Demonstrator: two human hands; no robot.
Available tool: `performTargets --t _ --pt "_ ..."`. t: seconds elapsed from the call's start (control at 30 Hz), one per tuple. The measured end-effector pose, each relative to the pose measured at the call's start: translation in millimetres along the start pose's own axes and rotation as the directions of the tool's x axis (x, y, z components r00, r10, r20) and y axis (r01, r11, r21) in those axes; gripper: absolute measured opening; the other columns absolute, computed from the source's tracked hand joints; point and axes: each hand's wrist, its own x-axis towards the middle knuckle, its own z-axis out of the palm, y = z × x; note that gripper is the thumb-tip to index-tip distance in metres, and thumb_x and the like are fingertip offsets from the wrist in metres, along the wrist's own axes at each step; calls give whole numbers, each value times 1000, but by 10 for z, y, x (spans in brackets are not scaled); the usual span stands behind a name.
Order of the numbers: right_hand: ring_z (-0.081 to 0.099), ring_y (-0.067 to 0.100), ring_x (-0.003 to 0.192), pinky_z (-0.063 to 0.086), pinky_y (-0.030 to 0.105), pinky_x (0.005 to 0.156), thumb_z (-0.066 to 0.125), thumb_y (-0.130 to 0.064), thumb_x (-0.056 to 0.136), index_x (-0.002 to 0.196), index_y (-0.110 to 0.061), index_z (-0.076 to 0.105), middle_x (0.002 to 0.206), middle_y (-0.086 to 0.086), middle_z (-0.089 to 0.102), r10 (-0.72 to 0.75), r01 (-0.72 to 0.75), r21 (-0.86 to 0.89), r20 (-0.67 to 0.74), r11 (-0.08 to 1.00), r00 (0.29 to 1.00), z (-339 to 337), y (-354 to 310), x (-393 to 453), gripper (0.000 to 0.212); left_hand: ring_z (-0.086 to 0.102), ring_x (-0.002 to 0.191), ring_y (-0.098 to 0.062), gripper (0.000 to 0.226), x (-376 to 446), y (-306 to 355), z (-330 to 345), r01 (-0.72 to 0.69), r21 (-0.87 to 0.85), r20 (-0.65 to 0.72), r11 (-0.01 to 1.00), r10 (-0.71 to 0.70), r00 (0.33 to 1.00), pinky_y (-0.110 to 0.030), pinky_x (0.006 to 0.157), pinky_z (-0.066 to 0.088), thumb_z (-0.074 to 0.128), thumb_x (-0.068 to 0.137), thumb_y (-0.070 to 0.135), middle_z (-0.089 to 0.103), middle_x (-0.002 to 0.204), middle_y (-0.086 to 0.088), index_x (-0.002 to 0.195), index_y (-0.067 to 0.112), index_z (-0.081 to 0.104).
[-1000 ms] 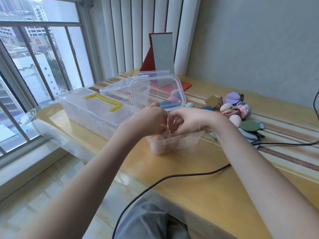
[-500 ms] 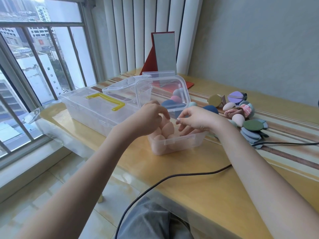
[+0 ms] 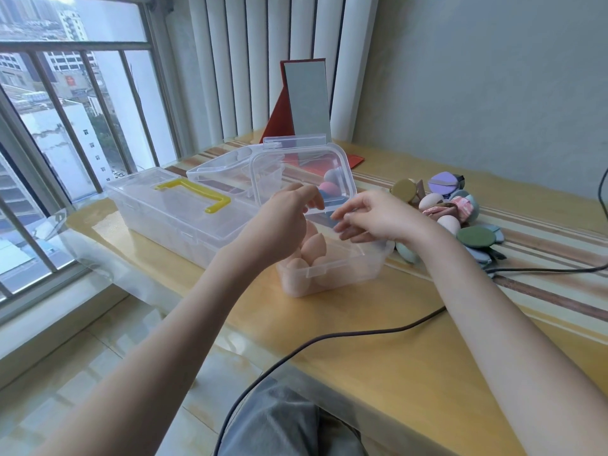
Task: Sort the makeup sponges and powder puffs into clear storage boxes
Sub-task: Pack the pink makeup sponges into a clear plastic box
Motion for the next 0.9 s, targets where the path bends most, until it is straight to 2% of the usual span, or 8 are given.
performTargets --t 0.1,0.2,0.3,0.37,0.47,0.63,0.77,0.9 --pt "70 13 63 59 23 59 46 0 96 82 -15 66 78 6 71 -23 67 175 -242 982 970 -228 66 -46 28 52 97 -14 43 24 163 9 -38 -34 -43 999 37 998 -22 82 44 36 83 -16 57 117 -5 105 11 61" --pt "64 13 55 52 23 47 43 1 92 81 -16 65 77 6 69 10 90 184 -481 979 877 -500 261 -81 29 52 99 -17 47 87 457 75 -116 -72 -62 991 112 992 -24 83 43 34 79 -16 57 116 -6 106 11 62" --pt "64 23 68 54 32 59 47 2 88 89 -15 66 94 9 69 62 -12 87 -606 996 793 -741 591 -100 26 52 104 -24 46 180 819 278 -194 -90 -1 977 195 981 -30 87 43 36 79 -14 57 117 -8 110 10 61" --pt "64 24 84 47 27 71 51 3 86 97 -13 68 105 8 69 57 -137 -66 -672 988 738 -847 815 -118 26 52 107 -31 44 256 1069 520 -219 -76 116 973 226 967 -37 91 42 39 80 -9 55 119 -13 114 7 60" --pt "61 31 97 44 32 77 58 -5 84 99 -10 66 106 14 69 88 -268 -193 -635 944 768 -858 1072 -105 17 51 112 -34 39 335 1360 945 -223 -61 261 973 232 937 -40 95 41 42 80 -7 54 123 -18 115 1 59" --pt "54 32 105 39 45 98 48 -34 82 102 -22 52 103 3 58 207 -323 -105 -578 940 789 -809 1290 -85 24 50 107 -34 32 385 1449 1385 -10 -336 159 942 67 985 -38 87 41 43 80 -9 55 115 -21 110 -5 55" --pt "55 27 95 40 43 89 56 -34 80 100 -23 51 94 -2 60 144 -336 -204 -620 920 771 -901 1379 -30 23 50 95 -34 29 327 1372 1627 36 -499 91 866 11 996 -43 78 42 39 81 -6 55 105 -16 106 4 46" --pt "59 21 76 45 31 67 64 -33 75 85 -20 52 83 1 64 138 -55 148 -643 988 753 -1092 1221 -35 21 62 66 -31 21 335 1322 1690 157 -701 119 696 -103 988 -48 66 53 41 94 18 60 72 -6 115 20 38"
